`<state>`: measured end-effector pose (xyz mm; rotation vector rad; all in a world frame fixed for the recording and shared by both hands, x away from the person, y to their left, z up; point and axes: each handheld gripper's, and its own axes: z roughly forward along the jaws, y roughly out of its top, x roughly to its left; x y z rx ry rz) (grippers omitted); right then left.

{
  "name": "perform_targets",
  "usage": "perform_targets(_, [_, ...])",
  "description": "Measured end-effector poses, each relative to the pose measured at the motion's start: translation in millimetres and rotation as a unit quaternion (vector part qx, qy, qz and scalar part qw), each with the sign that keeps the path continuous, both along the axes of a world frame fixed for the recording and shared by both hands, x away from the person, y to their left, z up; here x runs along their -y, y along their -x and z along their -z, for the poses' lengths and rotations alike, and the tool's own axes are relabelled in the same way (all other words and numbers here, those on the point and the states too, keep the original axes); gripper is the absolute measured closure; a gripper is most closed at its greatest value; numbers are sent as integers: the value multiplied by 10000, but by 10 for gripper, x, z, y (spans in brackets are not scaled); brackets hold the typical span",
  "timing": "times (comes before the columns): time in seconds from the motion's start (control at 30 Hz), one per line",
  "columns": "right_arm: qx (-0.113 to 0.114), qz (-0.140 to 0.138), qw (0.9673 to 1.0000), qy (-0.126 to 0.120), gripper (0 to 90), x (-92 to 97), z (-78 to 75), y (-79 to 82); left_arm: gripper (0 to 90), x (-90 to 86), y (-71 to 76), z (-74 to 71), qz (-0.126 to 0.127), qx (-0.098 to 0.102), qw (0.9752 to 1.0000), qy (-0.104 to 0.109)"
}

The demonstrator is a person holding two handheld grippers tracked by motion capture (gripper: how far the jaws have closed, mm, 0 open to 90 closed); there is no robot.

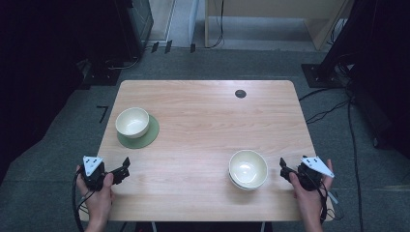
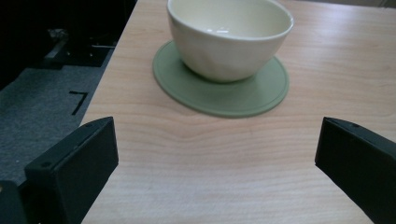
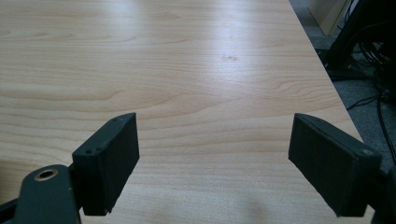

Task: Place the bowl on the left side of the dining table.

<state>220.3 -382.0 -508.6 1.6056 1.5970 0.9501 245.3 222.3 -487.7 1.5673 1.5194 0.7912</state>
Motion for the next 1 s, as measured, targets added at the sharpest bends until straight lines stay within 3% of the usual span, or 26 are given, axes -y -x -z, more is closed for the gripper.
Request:
perform_targets(0.23, [-21,7,10000,6,165,0,10,-3,0,-156,90,79,-31,-75,10000,-21])
perform_targets(0.47, [-65,32,10000,-14,165,2,22,-4,0,-262,117,193,30,-255,9995,-176])
perform_targets(0.63, [-75,75,9999,-33,166,29,28,-6,0,-270,106,210,44,-312,9994,-140])
perform_targets(0.8, [-114,114,9999,-25,166,45,42,-8,0,-237,74,238,112,-439,9986,-265])
perform_targets(1.0, [-127,177,9997,-75,166,72,44,-2,0,-254,50,245,136,-539,9983,-179])
